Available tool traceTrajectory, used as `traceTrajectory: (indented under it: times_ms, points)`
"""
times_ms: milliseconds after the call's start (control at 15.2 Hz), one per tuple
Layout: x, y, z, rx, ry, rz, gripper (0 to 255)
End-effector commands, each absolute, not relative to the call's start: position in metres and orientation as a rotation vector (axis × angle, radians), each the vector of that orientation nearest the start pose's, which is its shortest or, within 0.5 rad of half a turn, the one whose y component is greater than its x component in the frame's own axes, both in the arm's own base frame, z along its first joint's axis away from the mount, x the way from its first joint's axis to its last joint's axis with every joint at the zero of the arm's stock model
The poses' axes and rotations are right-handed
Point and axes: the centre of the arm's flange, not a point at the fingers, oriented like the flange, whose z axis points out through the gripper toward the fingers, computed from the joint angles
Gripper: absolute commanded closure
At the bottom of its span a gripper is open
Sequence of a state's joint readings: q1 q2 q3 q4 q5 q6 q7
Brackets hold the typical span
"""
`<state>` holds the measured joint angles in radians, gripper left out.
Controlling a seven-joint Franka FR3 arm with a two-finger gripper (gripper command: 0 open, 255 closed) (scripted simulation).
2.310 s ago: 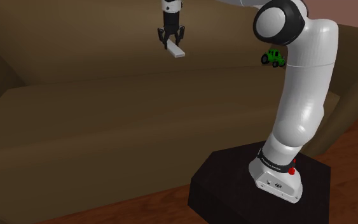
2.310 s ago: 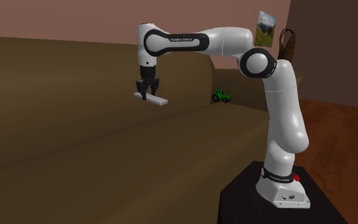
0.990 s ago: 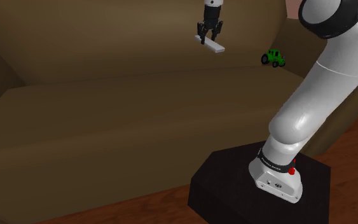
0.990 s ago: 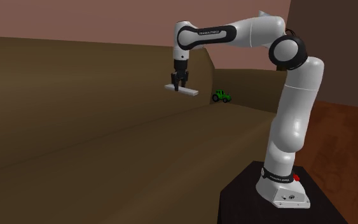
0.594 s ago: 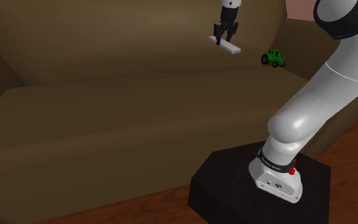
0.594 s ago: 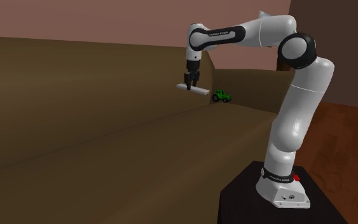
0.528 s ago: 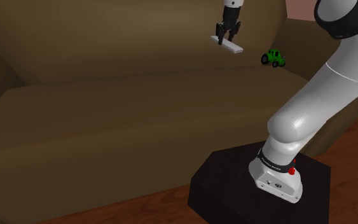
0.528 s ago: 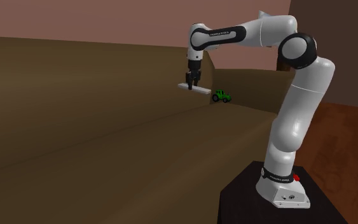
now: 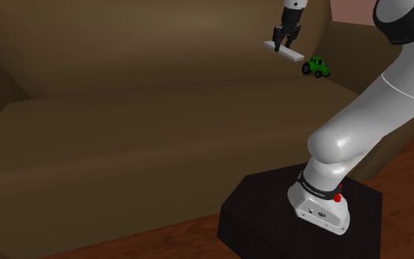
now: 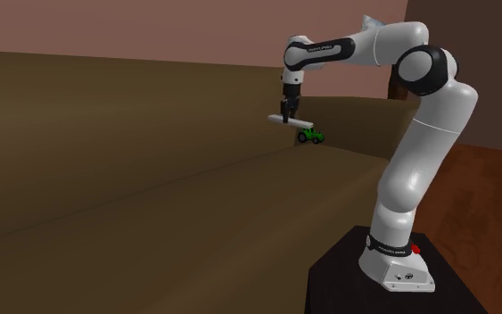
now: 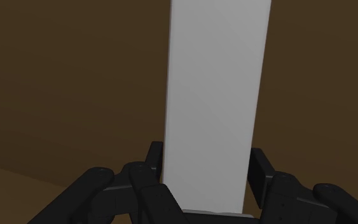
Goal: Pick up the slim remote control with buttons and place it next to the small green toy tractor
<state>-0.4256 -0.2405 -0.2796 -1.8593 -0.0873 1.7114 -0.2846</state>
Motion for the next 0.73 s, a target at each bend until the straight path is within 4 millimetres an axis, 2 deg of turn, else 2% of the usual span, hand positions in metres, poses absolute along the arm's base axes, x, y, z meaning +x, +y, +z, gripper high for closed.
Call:
traceTrajectory:
  times_ms: [0,660]
  points:
    - [0.342,-0.354,0.620,-3.133,0.644,-0.103,255]
    - [0.247,-0.446,0.620,-3.133,0.644,-0.103,255]
